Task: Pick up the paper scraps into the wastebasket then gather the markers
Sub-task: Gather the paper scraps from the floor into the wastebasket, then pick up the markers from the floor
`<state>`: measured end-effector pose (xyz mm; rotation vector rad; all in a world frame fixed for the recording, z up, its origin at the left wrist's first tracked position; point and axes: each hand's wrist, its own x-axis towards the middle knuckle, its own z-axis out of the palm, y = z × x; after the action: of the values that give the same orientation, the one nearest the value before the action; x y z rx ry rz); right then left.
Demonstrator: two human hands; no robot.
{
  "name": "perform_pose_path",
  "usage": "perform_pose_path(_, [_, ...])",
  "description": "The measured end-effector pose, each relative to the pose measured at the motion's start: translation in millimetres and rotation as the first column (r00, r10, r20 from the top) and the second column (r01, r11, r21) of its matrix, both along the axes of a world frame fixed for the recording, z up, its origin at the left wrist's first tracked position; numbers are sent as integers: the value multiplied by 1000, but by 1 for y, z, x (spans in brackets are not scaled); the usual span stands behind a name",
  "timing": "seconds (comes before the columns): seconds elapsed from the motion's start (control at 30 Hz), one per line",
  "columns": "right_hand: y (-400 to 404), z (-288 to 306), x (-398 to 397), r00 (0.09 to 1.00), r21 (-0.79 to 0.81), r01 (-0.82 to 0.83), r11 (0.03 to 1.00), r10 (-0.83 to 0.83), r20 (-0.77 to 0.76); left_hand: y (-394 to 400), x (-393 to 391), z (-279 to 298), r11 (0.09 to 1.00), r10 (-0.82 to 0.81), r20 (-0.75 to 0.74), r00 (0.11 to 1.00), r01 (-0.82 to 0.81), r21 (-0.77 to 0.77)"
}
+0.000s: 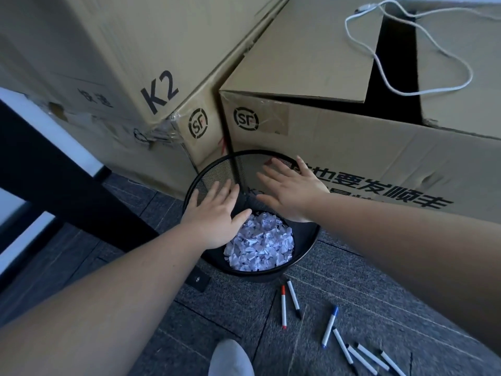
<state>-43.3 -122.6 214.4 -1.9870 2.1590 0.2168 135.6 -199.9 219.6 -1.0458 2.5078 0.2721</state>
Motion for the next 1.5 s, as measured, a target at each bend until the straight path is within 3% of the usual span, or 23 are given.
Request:
perform_pose_path(0.3, [42, 26, -25, 999, -57, 38, 998, -38, 12, 27, -29, 35, 994, -73, -113, 991, 62, -95])
perform_pose_path(0.47, [93, 27, -47, 985, -113, 169, 979, -166, 37, 68, -74, 50, 972, -213, -217, 953, 185, -143])
perform_pose_path(0.6, [144, 6, -62, 968, -49, 247, 968, -243, 66, 108, -102, 41, 944, -329, -278, 903, 302, -135])
perform_pose_path(0.87, [209, -67, -68, 937, 72, 303, 950, -311, 157, 161, -124, -24, 897, -442, -235, 866, 433, -91])
perform_pose_path(1.03, [245, -124, -61, 910, 151, 322, 935, -350, 225, 183, -119, -87, 924, -376, -157, 913, 382, 7])
perform_pose_path(1.27, [299, -191, -49, 827, 470, 329, 819, -490, 275, 217, -96, -169, 936, -308, -4, 951, 304, 177])
perform_pose_path(1.5, [319, -218, -39, 808, 499, 368, 785, -535, 246, 231, -96, -209, 950, -261, -36, 965, 264, 169])
